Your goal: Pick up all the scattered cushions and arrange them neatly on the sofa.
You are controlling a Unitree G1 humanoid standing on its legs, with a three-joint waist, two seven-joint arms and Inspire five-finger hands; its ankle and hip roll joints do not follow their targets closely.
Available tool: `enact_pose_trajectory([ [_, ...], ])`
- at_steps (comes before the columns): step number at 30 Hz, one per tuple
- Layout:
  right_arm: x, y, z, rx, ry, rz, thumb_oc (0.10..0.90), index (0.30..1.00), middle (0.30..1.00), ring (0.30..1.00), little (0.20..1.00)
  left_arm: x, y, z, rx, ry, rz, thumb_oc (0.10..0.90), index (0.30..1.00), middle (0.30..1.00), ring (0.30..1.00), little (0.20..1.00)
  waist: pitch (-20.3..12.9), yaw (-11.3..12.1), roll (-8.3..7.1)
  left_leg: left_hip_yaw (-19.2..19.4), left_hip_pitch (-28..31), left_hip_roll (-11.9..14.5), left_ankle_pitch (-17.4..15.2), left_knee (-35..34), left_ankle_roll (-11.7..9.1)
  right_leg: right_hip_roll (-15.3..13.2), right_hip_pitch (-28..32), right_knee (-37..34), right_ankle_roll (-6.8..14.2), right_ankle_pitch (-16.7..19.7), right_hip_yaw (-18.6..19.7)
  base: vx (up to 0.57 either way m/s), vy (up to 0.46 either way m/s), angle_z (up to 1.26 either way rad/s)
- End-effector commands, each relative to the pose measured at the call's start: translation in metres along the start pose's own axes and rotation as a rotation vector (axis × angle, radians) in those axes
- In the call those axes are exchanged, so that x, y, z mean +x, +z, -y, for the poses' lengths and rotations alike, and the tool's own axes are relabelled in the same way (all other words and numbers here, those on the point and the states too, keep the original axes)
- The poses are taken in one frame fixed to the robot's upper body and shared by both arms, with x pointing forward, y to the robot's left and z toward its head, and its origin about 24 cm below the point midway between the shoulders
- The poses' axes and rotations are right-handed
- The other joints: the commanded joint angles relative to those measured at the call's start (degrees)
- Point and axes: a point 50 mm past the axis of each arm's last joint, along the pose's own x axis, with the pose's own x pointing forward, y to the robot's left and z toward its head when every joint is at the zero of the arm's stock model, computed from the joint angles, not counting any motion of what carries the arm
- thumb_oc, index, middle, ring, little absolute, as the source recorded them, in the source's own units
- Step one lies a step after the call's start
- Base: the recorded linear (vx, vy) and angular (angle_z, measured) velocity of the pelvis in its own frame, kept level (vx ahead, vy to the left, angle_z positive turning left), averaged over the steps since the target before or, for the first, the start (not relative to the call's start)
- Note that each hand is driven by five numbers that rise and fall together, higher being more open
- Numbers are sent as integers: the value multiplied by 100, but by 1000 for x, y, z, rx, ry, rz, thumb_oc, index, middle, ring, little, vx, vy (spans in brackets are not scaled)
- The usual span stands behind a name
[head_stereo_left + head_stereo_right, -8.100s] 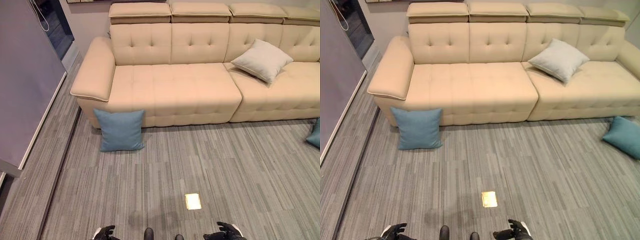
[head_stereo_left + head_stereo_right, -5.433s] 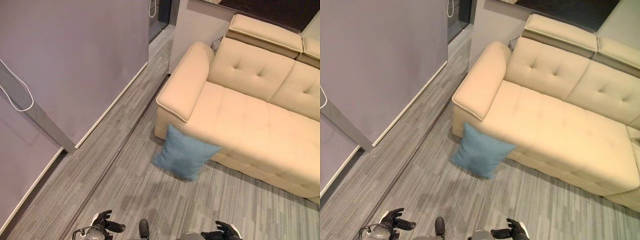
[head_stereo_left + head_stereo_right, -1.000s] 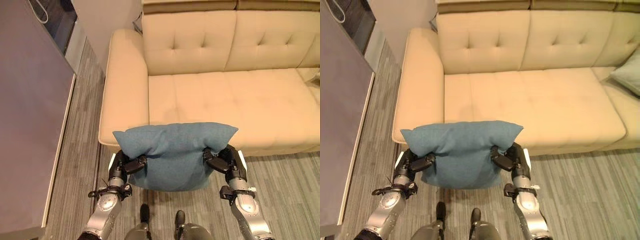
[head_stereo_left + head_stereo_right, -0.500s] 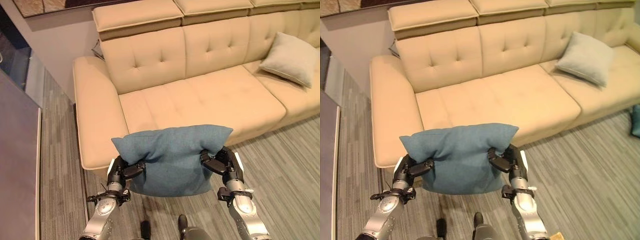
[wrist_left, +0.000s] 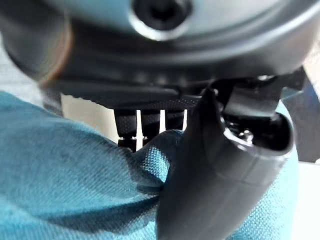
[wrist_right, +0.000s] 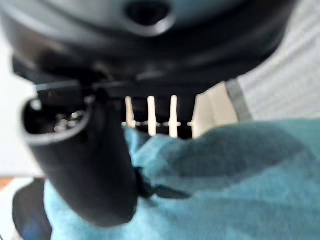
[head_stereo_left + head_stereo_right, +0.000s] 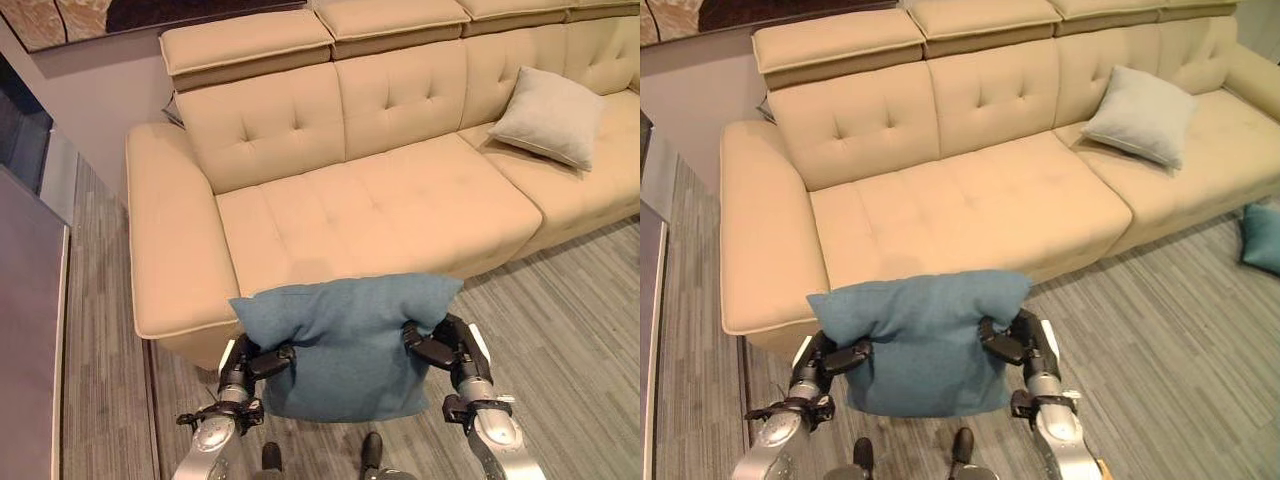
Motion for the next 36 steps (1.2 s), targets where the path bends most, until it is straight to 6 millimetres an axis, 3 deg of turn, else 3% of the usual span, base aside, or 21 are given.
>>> enact_pose_trajectory([
  [1, 10, 70, -27, 72, 117, 357, 400, 300, 300, 300, 300, 15, 76, 39, 2, -219, 361, 400, 300, 300, 300, 300, -219, -22, -262, -326, -148, -687, -958, 760, 165, 29, 265, 272, 309, -661, 277, 126, -74, -31],
  [3, 10, 69, -26, 74, 114, 355, 400, 300, 300, 300, 300, 15, 74, 39, 7, -221, 354, 400, 300, 300, 300, 300, -232, 3, -289, -266, -261, -809, -1008, 440, 217, 45, 319, 225, 347, -689, 351, 141, -30, -40],
  [6, 12, 68, -27, 69, 111, 348, 400, 300, 300, 300, 300, 16, 76, 38, 20, -218, 355, 400, 300, 300, 300, 300, -225, 101, -257, -206, -502, -985, -624, -145, 232, 183, 445, 159, 337, -745, 490, 132, 3, -17],
  [10, 13, 68, -28, 70, 106, 345, 400, 300, 300, 300, 300, 16, 79, 38, 28, -221, 363, 400, 300, 300, 300, 300, -181, 240, -231, -200, -751, -1126, -357, -253, 192, 333, 593, 173, 281, -862, 693, 136, 22, -25],
  [16, 13, 68, -39, 103, 155, 342, 400, 300, 300, 300, 300, 15, 77, 32, 59, -216, 353, 400, 300, 300, 300, 300, -384, 368, -283, -148, -300, -1134, -565, -473, 408, 283, 812, 387, 332, -1116, 951, 211, 112, -59],
  [18, 14, 69, -46, 107, 187, 343, 400, 300, 300, 300, 300, 13, 80, 28, 79, -212, 363, 400, 300, 300, 300, 300, -397, 431, -315, -26, -61, -1109, -694, -543, 559, 186, 587, 1116, 534, -1075, 940, 192, 134, -22],
  [19, 14, 69, -46, 107, 187, 343, 400, 300, 300, 300, 300, 13, 80, 28, 79, -212, 363, 400, 300, 300, 300, 300, -395, 438, -318, -17, -59, -1110, -695, -544, 562, 183, 576, 1137, 537, -1087, 949, 74, 68, -27],
  [22, 16, 72, -53, 106, 219, 349, 400, 300, 300, 300, 300, 13, 83, 24, 84, -198, 374, 400, 300, 300, 300, 300, -251, 349, -230, -4, 118, -1073, -770, -588, 723, 89, -48, 2266, 869, -734, 942, 57, 81, -22],
  [24, 16, 74, -55, 108, 225, 355, 400, 300, 300, 300, 300, 13, 84, 23, 81, -193, 381, 400, 300, 300, 300, 300, -221, 320, -166, -25, 229, -1079, -827, -652, 781, -46, -337, 2588, 915, -681, 831, 117, 63, 3],
  [26, 17, 73, -52, 95, 219, 349, 400, 300, 300, 300, 300, 13, 83, 23, 60, -192, 376, 400, 300, 300, 300, 300, -233, 261, -72, -158, 541, -1087, -955, -861, 767, -278, -573, 1913, 724, -748, 707, 294, -32, 12],
  [28, 18, 72, -51, 96, 213, 346, 400, 300, 300, 300, 300, 14, 83, 24, 50, -192, 378, 400, 300, 300, 300, 300, -194, 178, -76, -262, 709, -1121, -1032, -906, 732, -296, -748, 1409, 722, -555, 778, 269, -113, 2],
  [29, 17, 72, -49, 90, 204, 349, 400, 300, 300, 300, 300, 14, 84, 25, 39, -193, 383, 400, 300, 300, 300, 300, -160, 94, -121, -384, 862, -1179, -1099, -932, 697, -226, -882, 1065, 776, -365, 981, 353, -232, 16],
  [31, 16, 70, -46, 77, 197, 342, 400, 300, 300, 300, 300, 15, 81, 28, 45, -205, 377, 400, 300, 300, 300, 300, -216, 43, -195, -482, 993, -1187, -1292, -836, 602, -203, -652, 784, 721, -286, 998, 343, -288, 56],
  [33, 15, 68, -40, 74, 177, 336, 400, 300, 300, 300, 300, 15, 78, 33, 20, -222, 367, 400, 300, 300, 300, 300, -264, 10, -208, -550, 918, -1050, -1333, -483, 388, -98, -417, 607, 605, -343, 885, 251, -292, 107],
  [36, 14, 68, -31, 73, 152, 342, 400, 300, 300, 300, 300, 15, 77, 38, -2, -239, 356, 400, 300, 300, 300, 300, -169, 1, -233, -505, 292, -860, -979, 736, 141, -58, -127, 458, 436, -428, 662, 106, -214, 73],
])
